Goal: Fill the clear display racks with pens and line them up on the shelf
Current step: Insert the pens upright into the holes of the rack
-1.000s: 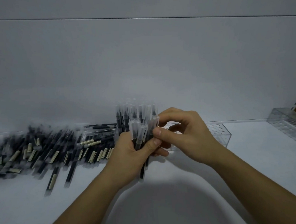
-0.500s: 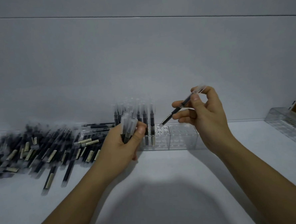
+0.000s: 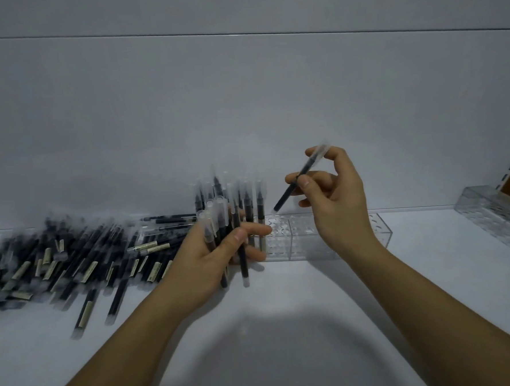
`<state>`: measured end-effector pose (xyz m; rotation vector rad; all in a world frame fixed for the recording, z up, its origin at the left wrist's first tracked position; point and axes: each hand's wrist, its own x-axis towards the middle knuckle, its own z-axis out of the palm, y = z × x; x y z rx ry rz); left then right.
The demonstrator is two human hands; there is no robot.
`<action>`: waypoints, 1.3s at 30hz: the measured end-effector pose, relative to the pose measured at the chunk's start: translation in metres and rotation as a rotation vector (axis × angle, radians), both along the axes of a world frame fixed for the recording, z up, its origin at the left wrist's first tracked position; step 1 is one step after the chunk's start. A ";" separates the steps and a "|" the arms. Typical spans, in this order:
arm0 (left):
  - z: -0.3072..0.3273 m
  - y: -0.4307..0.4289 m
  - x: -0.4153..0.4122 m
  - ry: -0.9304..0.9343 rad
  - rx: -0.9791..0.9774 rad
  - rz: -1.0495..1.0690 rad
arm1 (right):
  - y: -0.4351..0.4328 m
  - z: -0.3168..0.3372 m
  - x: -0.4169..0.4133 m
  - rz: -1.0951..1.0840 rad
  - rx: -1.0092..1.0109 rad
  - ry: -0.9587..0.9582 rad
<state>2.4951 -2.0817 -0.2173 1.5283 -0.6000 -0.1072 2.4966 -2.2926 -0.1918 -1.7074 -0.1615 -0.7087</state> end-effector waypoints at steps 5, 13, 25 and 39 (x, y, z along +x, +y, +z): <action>0.001 0.000 -0.001 -0.002 -0.017 0.050 | 0.006 -0.004 0.007 0.004 -0.227 -0.025; -0.001 -0.004 -0.001 -0.082 0.013 0.118 | 0.006 -0.011 0.014 0.009 -0.439 0.003; 0.000 -0.007 -0.002 -0.086 0.055 0.203 | 0.003 -0.019 0.018 0.009 -0.574 0.105; 0.002 -0.012 -0.009 -0.138 0.061 0.124 | 0.013 0.002 -0.021 0.209 0.002 0.202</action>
